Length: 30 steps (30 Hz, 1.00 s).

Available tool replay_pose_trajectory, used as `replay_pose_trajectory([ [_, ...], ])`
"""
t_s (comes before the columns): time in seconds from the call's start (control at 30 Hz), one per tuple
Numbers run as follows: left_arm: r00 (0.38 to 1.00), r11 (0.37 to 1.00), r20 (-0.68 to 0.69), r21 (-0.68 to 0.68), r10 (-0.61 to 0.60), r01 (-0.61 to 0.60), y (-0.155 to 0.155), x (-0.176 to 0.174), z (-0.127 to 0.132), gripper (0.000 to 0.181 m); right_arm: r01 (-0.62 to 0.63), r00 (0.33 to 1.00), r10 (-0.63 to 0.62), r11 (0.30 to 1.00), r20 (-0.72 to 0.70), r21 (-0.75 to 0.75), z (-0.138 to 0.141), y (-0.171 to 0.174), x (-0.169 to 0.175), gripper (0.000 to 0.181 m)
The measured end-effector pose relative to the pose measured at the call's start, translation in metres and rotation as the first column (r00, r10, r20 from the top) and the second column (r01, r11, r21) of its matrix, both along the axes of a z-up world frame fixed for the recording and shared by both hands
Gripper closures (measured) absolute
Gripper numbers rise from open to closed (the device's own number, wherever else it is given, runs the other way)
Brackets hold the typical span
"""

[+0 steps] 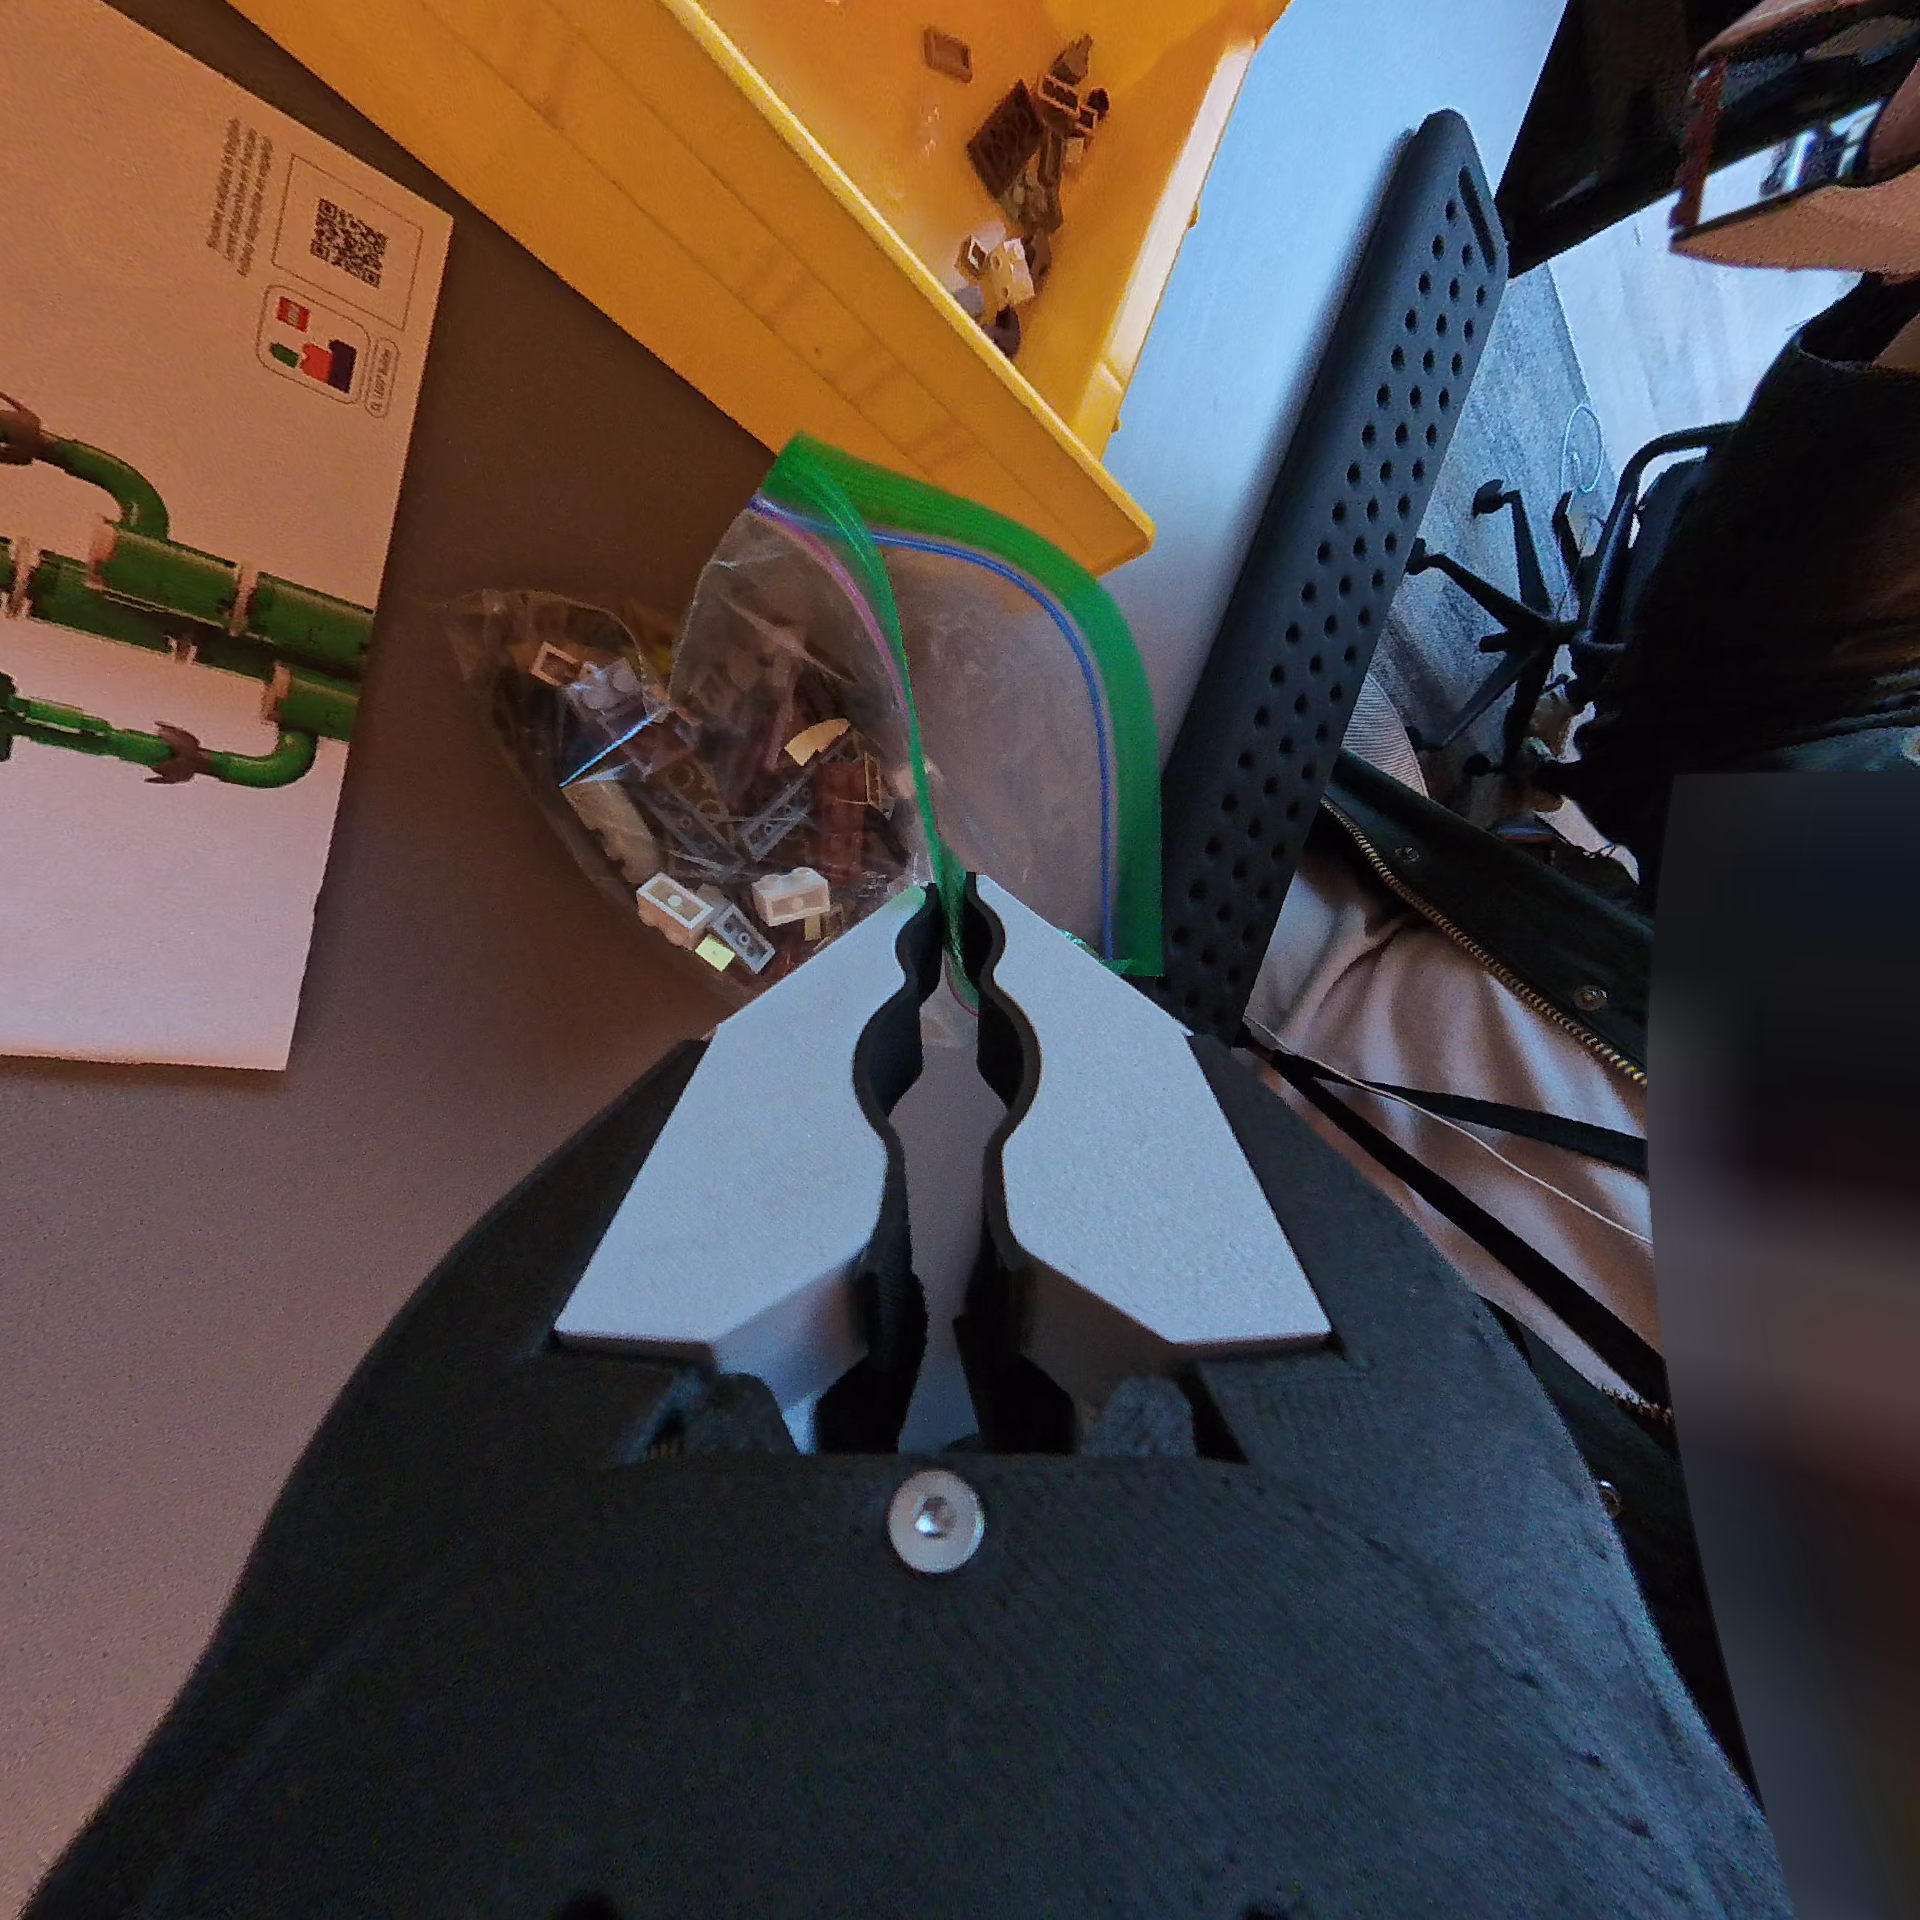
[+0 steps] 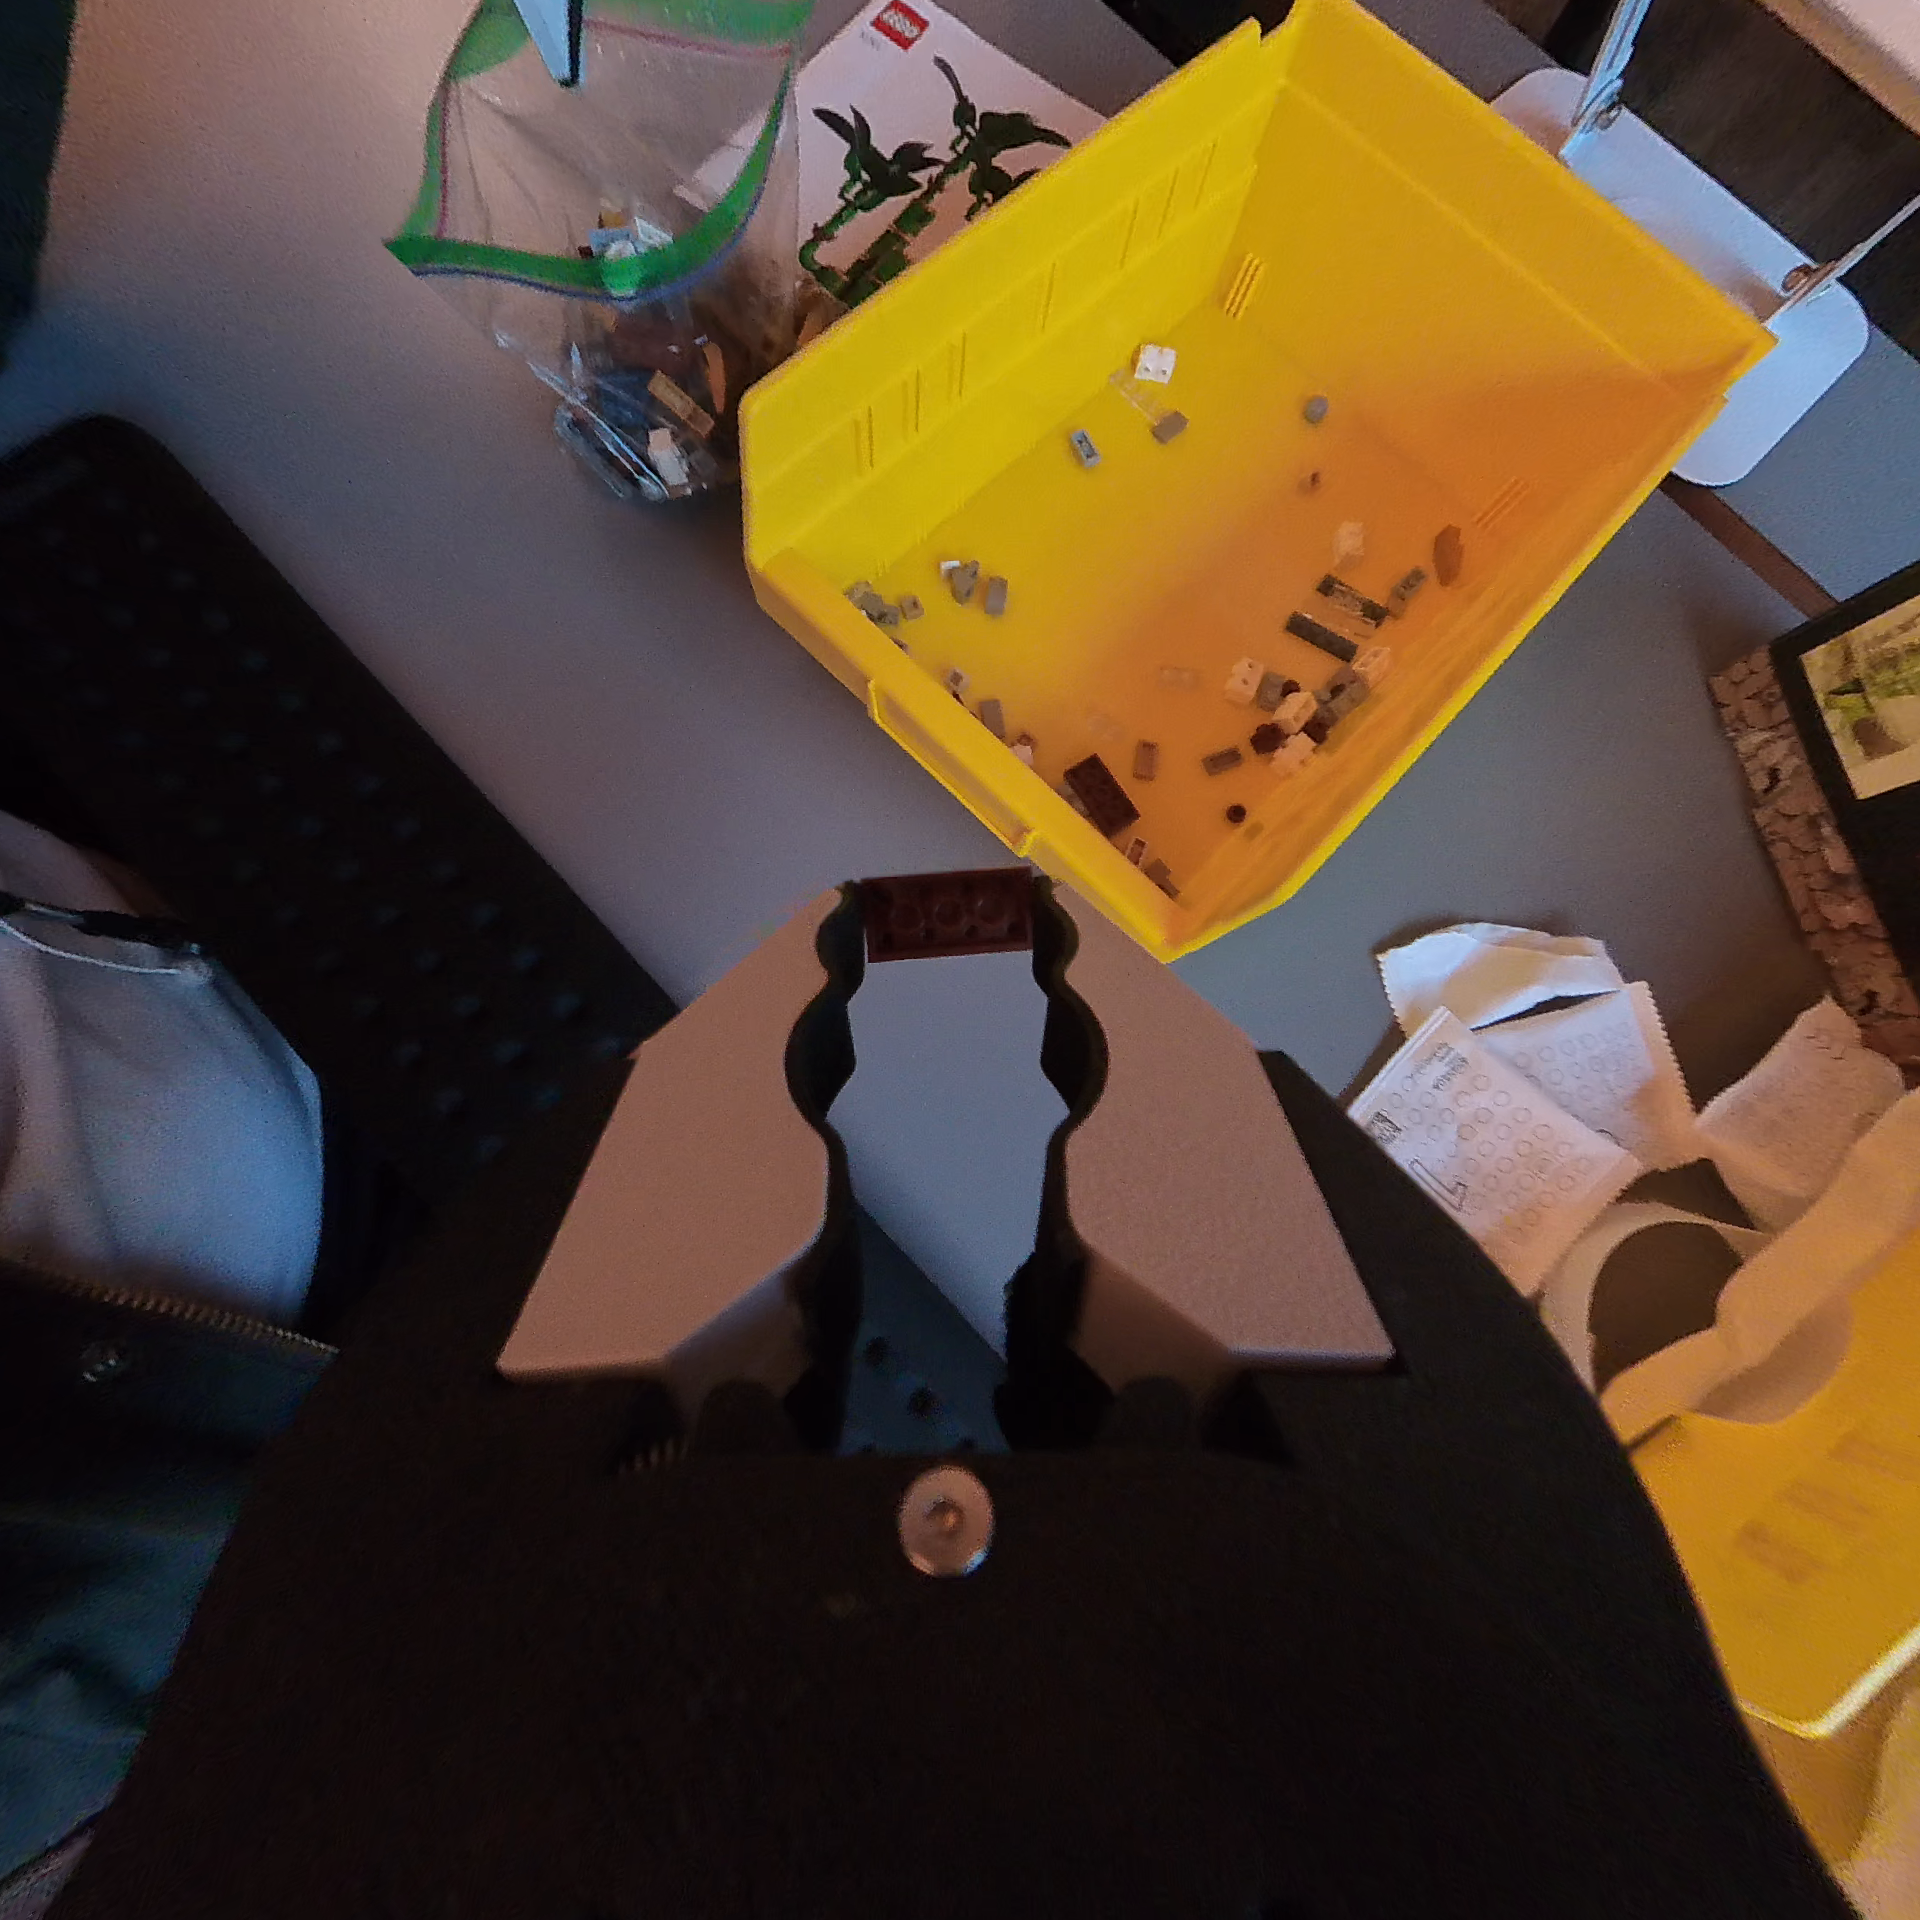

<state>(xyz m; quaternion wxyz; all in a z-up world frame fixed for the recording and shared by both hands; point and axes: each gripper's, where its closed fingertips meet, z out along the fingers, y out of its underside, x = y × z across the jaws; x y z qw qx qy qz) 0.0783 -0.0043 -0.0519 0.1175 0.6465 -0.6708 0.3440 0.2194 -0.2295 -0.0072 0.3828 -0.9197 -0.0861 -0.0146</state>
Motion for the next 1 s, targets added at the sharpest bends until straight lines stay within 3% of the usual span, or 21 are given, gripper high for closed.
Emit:
replay_pose_trajectory([
  [0.13,1.000,1.000,-0.005,-0.007,0.012,-0.012,0.002,0.001,-0.001,0.181,0.006,1.000,-0.007,0.999,-0.013,-0.036,-0.024,-0.009,0.007,0.149],
  [0.37,1.000,1.000,-0.011,-0.004,0.018,-0.018,0.004,0.001,-0.003,0.181,0.054,0.983,-0.062,0.997,-0.174,-0.054,-0.108,-0.044,0.025,0.149],
  [0.47,0.999,0.999,-0.009,-0.008,0.031,-0.031,0.008,0.002,-0.003,0.181,0.090,0.952,-0.073,0.995,-0.298,0.044,-0.108,-0.049,0.024,0.149],
  [0.53,0.999,0.999,-0.015,-0.014,0.037,-0.037,0.009,0.003,-0.005,0.181,0.120,0.939,-0.108,0.993,-0.328,0.017,-0.116,-0.057,0.029,0.149],
  [0.63,0.999,0.999,-0.026,-0.011,0.034,-0.034,0.008,0.005,-0.008,0.181,0.140,0.953,-0.150,0.988,-0.262,-0.058,-0.133,-0.063,0.039,0.149],
  [0.8,0.999,0.999,-0.023,0.006,0.034,-0.034,0.007,0.006,-0.009,0.181,-0.005,0.988,-0.025,0.982,-0.153,-0.191,-0.155,-0.067,0.018,0.148],
  [1.0,0.999,0.999,-0.022,0.021,0.031,-0.031,0.006,0.005,-0.008,0.181,0.023,0.987,-0.046,0.989,-0.153,-0.149,-0.152,-0.074,0.011,0.148],
])
